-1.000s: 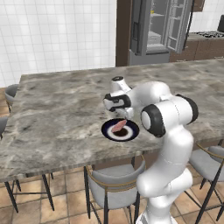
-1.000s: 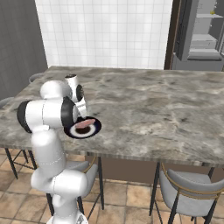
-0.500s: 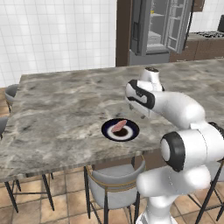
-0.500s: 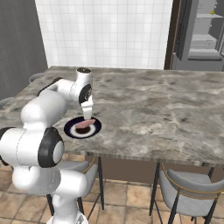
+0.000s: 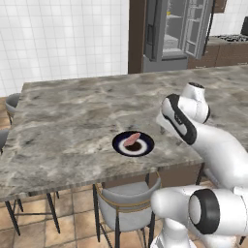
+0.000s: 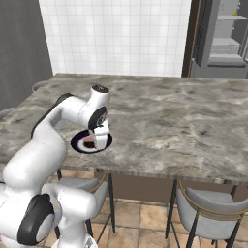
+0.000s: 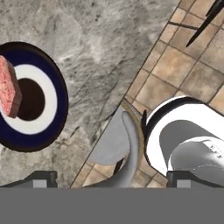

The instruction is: Take the steak from the fridge and place it on the digital scale on the counter by the fridge. Wait a few seconds for a reading, then move it to the plate on the dining counter.

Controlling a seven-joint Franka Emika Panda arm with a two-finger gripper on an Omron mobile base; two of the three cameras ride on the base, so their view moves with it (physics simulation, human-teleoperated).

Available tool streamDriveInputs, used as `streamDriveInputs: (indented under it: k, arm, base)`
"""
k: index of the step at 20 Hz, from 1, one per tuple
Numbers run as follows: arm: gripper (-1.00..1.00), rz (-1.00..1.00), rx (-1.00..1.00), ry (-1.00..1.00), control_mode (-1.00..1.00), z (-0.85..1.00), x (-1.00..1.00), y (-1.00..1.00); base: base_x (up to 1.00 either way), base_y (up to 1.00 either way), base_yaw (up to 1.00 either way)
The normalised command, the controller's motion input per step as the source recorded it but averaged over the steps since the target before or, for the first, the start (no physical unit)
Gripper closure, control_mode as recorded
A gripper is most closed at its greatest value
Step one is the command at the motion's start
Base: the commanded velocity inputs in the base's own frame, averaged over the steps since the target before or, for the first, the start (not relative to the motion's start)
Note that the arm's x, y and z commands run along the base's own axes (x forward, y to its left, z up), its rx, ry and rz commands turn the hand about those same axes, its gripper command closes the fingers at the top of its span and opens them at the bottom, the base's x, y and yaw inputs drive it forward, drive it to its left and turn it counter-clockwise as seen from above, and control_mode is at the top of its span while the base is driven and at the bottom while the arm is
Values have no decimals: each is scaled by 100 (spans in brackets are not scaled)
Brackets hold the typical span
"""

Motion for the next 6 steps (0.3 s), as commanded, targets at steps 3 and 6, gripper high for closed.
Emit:
streamDriveInputs:
  k: [3, 6]
  arm:
    - [-100, 21, -8, -3, -100, 0, -100, -12]
    - [-100, 22, -15, 0, -100, 0, -97, 0]
  base:
    - [0, 0, 0]
    - [0, 0, 0]
